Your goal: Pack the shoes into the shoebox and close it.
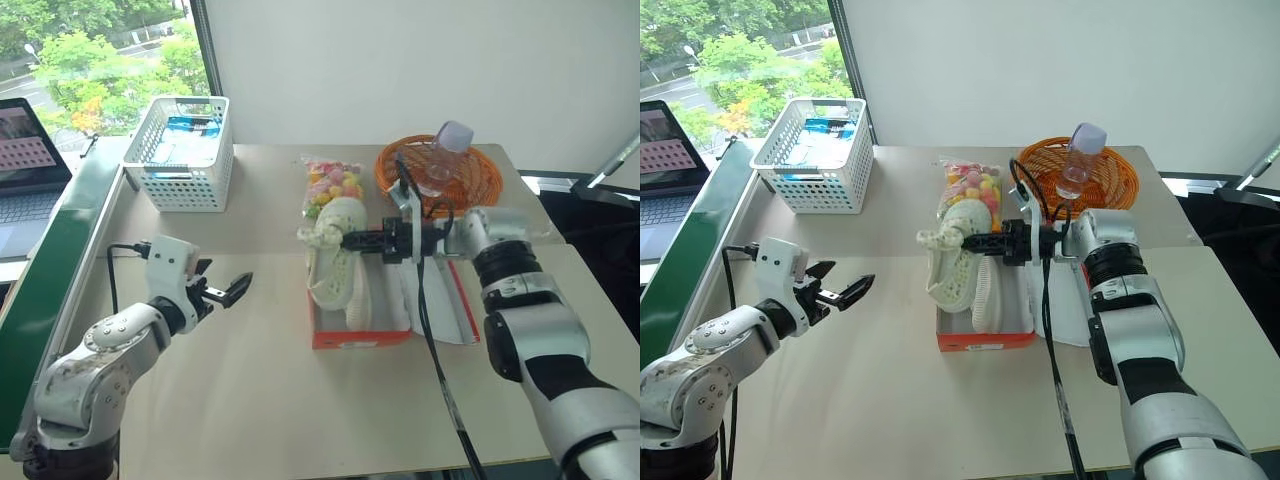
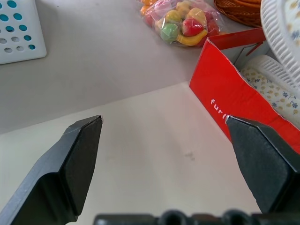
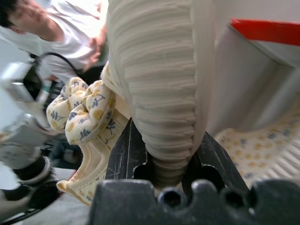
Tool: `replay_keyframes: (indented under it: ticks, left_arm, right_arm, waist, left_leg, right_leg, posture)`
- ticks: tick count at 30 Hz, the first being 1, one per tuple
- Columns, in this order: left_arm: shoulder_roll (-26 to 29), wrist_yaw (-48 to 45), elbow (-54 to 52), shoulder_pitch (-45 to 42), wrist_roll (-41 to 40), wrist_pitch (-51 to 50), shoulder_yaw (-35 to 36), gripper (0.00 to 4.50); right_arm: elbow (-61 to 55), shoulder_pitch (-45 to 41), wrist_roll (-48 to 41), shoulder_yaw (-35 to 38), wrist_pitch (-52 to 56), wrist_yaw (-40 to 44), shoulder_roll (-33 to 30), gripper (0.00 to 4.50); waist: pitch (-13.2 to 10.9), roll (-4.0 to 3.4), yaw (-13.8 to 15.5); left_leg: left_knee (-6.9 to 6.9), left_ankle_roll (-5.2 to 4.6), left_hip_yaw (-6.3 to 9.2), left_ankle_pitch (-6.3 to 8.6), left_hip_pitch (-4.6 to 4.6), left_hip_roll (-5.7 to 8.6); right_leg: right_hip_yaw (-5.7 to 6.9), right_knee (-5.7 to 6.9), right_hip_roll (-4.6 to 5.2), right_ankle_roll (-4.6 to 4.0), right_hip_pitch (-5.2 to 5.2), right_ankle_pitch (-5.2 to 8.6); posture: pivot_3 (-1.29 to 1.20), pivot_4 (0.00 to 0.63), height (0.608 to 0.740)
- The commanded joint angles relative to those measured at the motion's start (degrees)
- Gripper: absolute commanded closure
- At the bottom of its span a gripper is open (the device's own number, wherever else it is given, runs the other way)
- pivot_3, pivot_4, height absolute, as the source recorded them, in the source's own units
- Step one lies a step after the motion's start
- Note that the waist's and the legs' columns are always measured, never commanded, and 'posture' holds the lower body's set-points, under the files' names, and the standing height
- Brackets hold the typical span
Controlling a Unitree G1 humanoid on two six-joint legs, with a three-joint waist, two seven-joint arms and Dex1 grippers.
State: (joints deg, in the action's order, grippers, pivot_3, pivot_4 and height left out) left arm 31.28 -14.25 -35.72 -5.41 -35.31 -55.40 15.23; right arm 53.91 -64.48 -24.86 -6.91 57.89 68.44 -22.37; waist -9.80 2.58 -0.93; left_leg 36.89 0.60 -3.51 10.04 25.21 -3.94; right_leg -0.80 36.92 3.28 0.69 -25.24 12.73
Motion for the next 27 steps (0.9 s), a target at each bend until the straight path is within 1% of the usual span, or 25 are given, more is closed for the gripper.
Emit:
replay_keyframes:
  ticks: [1, 3, 6, 12, 13, 15, 16, 18, 20, 21, 22, 23, 27]
  left_arm:
    - [0.47, 0.88, -3.52, 0.41, 0.1, 0.02, 1.48, 0.0]
    - [0.26, 1.49, -4.27, 1.05, 0.3, -0.04, 1.41, 0.0]
    - [0.09, 2.28, -4.89, 1.83, 0.75, 0.05, 0.91, 0.0]
    - [-0.67, 3.39, -5.27, 2.35, 1.03, 0.14, 0.51, 0.0]
    - [-0.81, 3.55, -5.26, 2.36, 1.16, 0.23, 0.34, 0.0]
    - [-1.28, 4.01, -5.51, 2.67, 1.65, 0.62, -0.11, 0.0]
    - [-1.6, 4.25, -5.69, 2.82, 1.85, 0.81, -0.35, 0.0]
    - [-2.2, 4.63, -5.92, 3.01, 2.36, 1.07, -1.03, 0.0]
    - [-2.63, 4.8, -5.86, 3.32, 3.07, 1.55, -1.83, 0.0]
    - [-2.83, 4.88, -5.76, 3.29, 3.37, 1.74, -2.24, 0.0]
    - [-2.98, 4.84, -5.65, 3.31, 3.62, 1.94, -2.47, 0.0]
    - [-3.18, 4.95, -5.49, 3.0, 3.9, 1.96, -2.83, 0.0]
    - [-3.83, 4.56, -4.51, 2.19, 4.94, 2.69, -3.69, 0.0]
  right_arm:
    - [1.17, -2.55, 4.87, -2.74, -6.12, 2.99, 0.8, 4.06]
    - [1.25, -2.76, 8.37, -5.54, -8.92, 3.09, 1.61, 4.06]
    - [3.16, -3.92, 13.49, -9.69, -10.28, 3.27, 2.64, 4.06]
    - [4.86, -4.88, 20.13, -15.74, -14.36, 9.02, 3.0, 4.06]
    - [5.05, -4.25, 23.66, -19.02, -16.96, 8.68, 2.64, 4.06]
    - [5.3, -2.31, 32.45, -26.39, -24.7, 4.51, 1.18, 4.06]
    - [5.83, -2.0, 34.79, -28.03, -26.55, 3.11, 0.82, 4.06]
    - [6.77, -1.77, 37.11, -28.83, -29.72, 0.93, 0.26, 4.06]
    - [7.05, -1.0, 39.15, -29.8, -32.75, 0.43, -0.71, 4.06]
    - [7.34, -0.61, 40.32, -30.34, -34.09, 0.02, -1.22, 4.06]
    - [7.54, -0.18, 41.67, -30.92, -35.6, -0.67, -1.75, 4.06]
    - [7.96, 0.05, 42.84, -31.32, -37.04, -1.64, -2.28, 4.06]
    - [8.95, 0.73, 45.39, -31.53, -39.41, -3.45, -3.37, 4.06]
  waist:
    - [0.0, 0.0, -0.03]
    - [0.0, 0.0, -0.03]
    - [0.0, -0.01, -0.06]
    - [0.0, 0.0, 0.37]
    - [0.0, 0.0, 0.36]
    - [0.03, -0.03, 0.34]
    - [0.11, -0.08, 0.39]
    - [0.41, -0.02, 0.79]
    - [0.62, 0.11, 1.24]
    - [0.88, 0.12, 1.56]
    - [1.11, 0.09, 1.69]
    - [1.16, 0.07, 1.7]
    - [1.91, 0.41, 1.79]
  left_leg:
    - [0.0, 0.0, 0.0, 0.0, 0.0, 0.0]
    - [0.0, 0.0, 0.0, 0.0, 0.0, 0.0]
    - [0.0, 0.01, -0.01, 0.0, -0.01, 0.0]
    - [0.06, 0.01, 0.0, 0.0, -0.04, 0.01]
    - [0.06, 0.01, 0.0, 0.0, -0.04, 0.02]
    - [0.06, 0.02, 0.0, 0.0, -0.07, 0.02]
    - [0.06, 0.02, 0.0, 0.0, -0.1, 0.02]
    - [0.05, 0.02, 0.0, 0.01, -0.33, 0.05]
    - [0.03, 0.04, 0.02, 0.03, -0.8, 0.05]
    - [0.03, 0.21, 0.03, 0.13, -1.08, 0.06]
    - [0.02, 0.6, 0.02, 0.38, -1.23, 0.07]
    - [0.02, 0.61, 0.02, 0.38, -1.23, 0.09]
    - [0.03, 0.6, -0.02, 0.38, -1.3, 0.11]
  right_leg:
    - [0.0, 0.01, 0.0, 0.0, 0.0, 0.0]
    - [0.0, 0.0, 0.0, 0.0, 0.0, 0.0]
    - [-0.01, 0.04, 0.0, 0.0, 0.0, 0.0]
    - [0.04, 0.05, 0.03, 0.0, 0.07, 0.0]
    - [0.03, 0.05, 0.04, 0.0, 0.07, 0.0]
    - [0.03, 0.06, 0.04, 0.0, 0.08, 0.0]
    - [0.03, 0.06, 0.04, 0.0, 0.1, 0.0]
    - [0.05, 0.04, 0.07, 0.04, 0.33, 0.02]
    - [0.13, -0.11, 0.1, 0.03, 0.82, 0.06]
    - [0.18, -0.21, 0.14, -0.03, 1.0, 0.13]
    - [0.19, -0.37, 0.19, -0.14, 1.07, 0.42]
    - [0.18, -0.44, 0.2, 0.05, 1.1, 0.52]
    - [0.08, -0.65, 0.25, -0.04, 1.23, 0.46]
  posture:
    - [0.0, 0.15, 0.74]
    - [0.0, 0.15, 0.74]
    - [0.0, 0.15, 0.74]
    - [0.0, 0.15, 0.74]
    - [0.0, 0.15, 0.74]
    - [0.0, 0.15, 0.74]
    - [0.0, 0.15, 0.74]
    - [0.0, 0.15, 0.74]
    - [0.0, 0.15, 0.74]
    - [0.0, 0.15, 0.74]
    - [0.0, 0.15, 0.74]
    - [0.0, 0.15, 0.74]
    - [0.0, 0.15, 0.74]
